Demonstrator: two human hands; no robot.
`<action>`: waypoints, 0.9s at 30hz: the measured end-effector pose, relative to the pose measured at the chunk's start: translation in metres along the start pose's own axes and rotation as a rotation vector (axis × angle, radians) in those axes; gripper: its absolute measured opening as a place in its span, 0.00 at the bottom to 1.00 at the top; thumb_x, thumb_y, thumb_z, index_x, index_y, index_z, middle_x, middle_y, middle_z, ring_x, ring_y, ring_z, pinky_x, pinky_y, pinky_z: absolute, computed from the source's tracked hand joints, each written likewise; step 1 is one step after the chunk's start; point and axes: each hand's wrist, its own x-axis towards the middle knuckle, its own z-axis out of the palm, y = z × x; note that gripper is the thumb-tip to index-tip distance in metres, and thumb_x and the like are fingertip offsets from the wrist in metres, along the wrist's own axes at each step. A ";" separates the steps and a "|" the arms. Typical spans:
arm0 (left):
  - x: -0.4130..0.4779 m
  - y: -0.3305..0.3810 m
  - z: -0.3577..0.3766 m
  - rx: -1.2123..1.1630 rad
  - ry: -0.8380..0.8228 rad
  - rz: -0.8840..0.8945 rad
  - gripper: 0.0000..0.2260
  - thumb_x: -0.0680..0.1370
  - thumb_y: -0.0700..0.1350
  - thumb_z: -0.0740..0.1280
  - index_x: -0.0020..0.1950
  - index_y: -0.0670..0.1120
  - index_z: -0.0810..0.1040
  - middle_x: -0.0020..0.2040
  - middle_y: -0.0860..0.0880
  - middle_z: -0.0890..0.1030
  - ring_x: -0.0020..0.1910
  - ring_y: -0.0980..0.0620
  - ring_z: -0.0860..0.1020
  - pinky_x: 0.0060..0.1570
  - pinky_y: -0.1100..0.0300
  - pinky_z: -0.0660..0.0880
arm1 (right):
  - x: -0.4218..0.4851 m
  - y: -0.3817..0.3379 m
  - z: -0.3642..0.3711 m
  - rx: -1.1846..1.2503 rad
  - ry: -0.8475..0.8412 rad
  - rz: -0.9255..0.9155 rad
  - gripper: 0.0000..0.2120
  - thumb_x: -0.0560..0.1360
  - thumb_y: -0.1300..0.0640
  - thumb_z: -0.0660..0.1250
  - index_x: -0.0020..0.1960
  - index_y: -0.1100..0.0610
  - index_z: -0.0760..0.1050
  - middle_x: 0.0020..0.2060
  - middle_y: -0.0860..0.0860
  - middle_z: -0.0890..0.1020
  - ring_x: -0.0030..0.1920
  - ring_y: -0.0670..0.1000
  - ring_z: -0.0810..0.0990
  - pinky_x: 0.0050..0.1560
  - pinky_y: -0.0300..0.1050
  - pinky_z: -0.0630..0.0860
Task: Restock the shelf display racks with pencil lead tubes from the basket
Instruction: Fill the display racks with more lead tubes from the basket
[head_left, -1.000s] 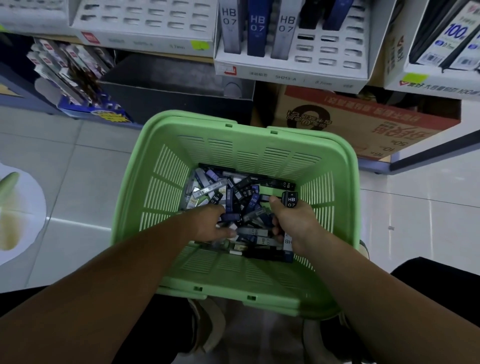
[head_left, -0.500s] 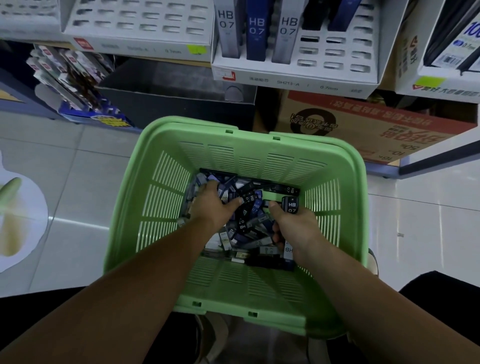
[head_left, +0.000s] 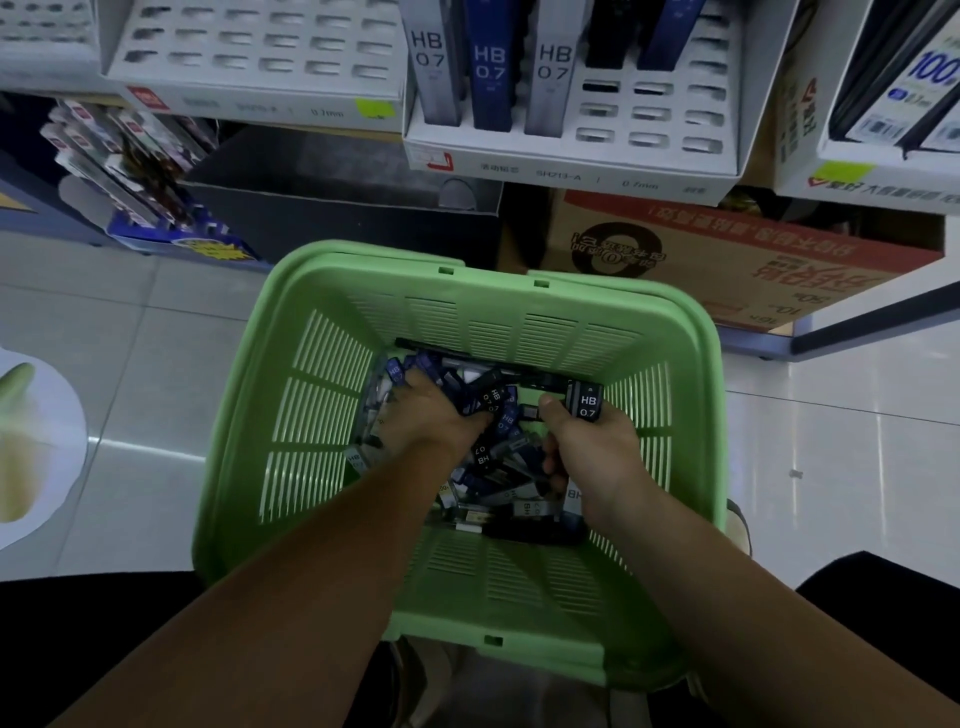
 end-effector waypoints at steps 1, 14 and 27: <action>0.000 0.000 0.001 -0.041 -0.010 -0.019 0.49 0.64 0.72 0.76 0.71 0.44 0.61 0.67 0.41 0.76 0.63 0.40 0.78 0.53 0.49 0.78 | 0.001 0.001 0.000 0.005 0.004 0.005 0.11 0.81 0.54 0.71 0.56 0.61 0.76 0.28 0.52 0.76 0.23 0.49 0.72 0.23 0.38 0.68; 0.004 -0.016 0.003 -0.179 -0.200 0.076 0.27 0.71 0.69 0.69 0.59 0.50 0.76 0.55 0.47 0.82 0.54 0.43 0.80 0.54 0.49 0.81 | 0.008 0.003 0.004 0.033 -0.013 0.038 0.16 0.80 0.54 0.72 0.62 0.61 0.73 0.28 0.52 0.75 0.25 0.51 0.71 0.26 0.43 0.67; -0.007 -0.028 -0.028 -0.640 -0.402 0.071 0.05 0.76 0.40 0.73 0.51 0.44 0.80 0.44 0.46 0.82 0.42 0.46 0.79 0.44 0.58 0.75 | 0.010 -0.003 0.009 -0.182 -0.096 -0.036 0.04 0.81 0.58 0.69 0.52 0.59 0.77 0.33 0.56 0.79 0.28 0.53 0.76 0.22 0.39 0.69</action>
